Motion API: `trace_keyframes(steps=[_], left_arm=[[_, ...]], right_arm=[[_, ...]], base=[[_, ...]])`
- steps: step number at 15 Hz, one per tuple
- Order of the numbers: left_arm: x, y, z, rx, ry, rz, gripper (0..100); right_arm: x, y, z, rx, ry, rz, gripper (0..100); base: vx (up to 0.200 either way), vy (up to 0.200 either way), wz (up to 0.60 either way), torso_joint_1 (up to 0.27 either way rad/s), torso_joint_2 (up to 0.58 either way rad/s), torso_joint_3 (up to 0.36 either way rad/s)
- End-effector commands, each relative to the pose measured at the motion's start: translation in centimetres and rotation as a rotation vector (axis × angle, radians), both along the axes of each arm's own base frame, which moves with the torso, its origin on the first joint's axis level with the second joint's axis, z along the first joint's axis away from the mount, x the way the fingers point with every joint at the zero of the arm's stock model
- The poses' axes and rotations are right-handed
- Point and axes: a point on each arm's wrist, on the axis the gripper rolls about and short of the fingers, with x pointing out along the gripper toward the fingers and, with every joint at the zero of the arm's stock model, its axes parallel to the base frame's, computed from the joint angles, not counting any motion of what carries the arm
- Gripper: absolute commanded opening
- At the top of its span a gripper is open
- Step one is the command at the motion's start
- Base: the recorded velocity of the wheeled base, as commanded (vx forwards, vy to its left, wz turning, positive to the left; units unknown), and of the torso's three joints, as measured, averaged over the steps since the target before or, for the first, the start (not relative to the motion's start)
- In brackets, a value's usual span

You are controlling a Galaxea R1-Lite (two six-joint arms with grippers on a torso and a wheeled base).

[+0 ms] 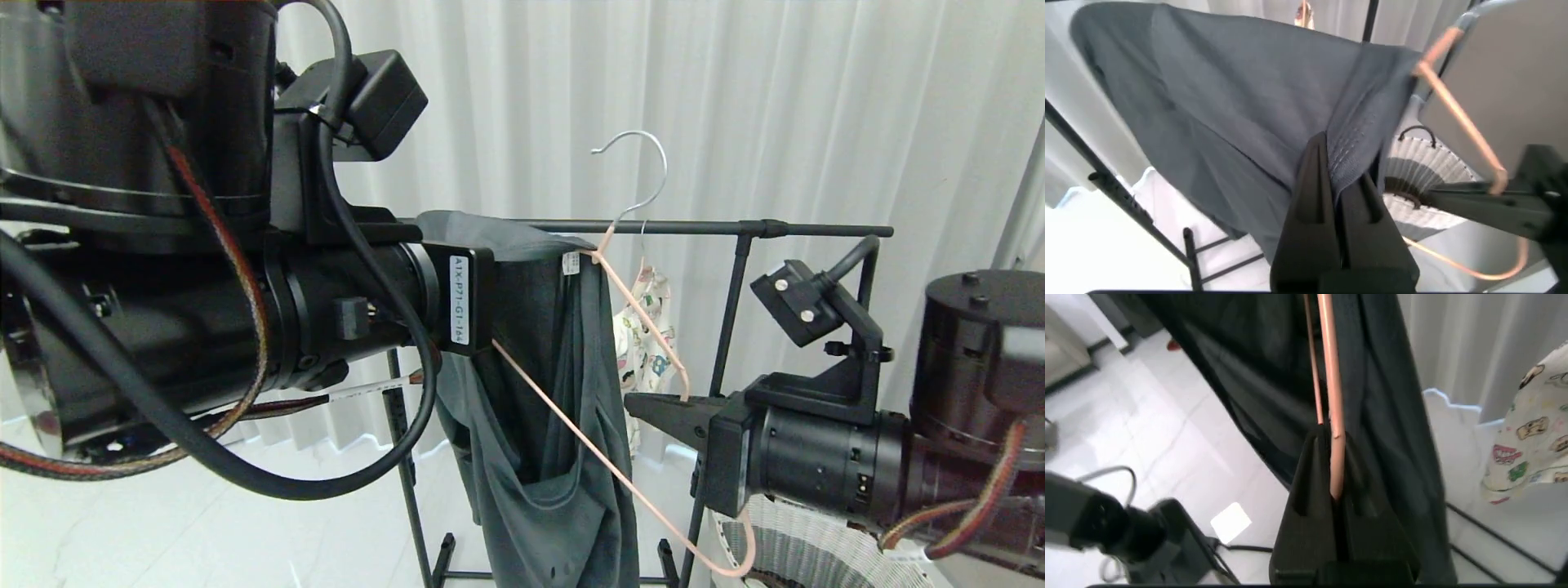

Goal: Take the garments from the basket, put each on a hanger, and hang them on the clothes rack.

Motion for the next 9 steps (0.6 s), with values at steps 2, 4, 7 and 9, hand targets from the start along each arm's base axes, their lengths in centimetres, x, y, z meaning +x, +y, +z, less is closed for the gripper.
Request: trace_keyframes(steps=[2,4,7,9], left_arm=[[0.1,-0.1,-0.1,-0.002,0.000,0.000,100],[-0.2,-0.4,0.0,-0.014,-0.012,-0.016,100],[-0.8,-0.8,0.1,-0.018,-0.013,-0.043,100],[-1.0,-1.0,0.0,-0.017,-0.012,-0.052,100]], right_arm=[[-1.0,-1.1,0.0,-0.004,-0.068,0.020,0],[-0.8,-1.0,0.0,-0.001,-0.131,0.024,0],[-0.6,-1.0,-0.2,-0.014,-0.188,0.022,0],[-0.6,-1.3,-0.4,-0.019,-0.208,0.015,0]], base=[[0.000,0.000,0.00,0.000,0.00,0.000],[0.000,0.000,0.00,0.000,0.00,0.000],[0.000,0.000,0.00,0.000,0.00,0.000],[0.000,0.000,0.00,0.000,0.00,0.000]])
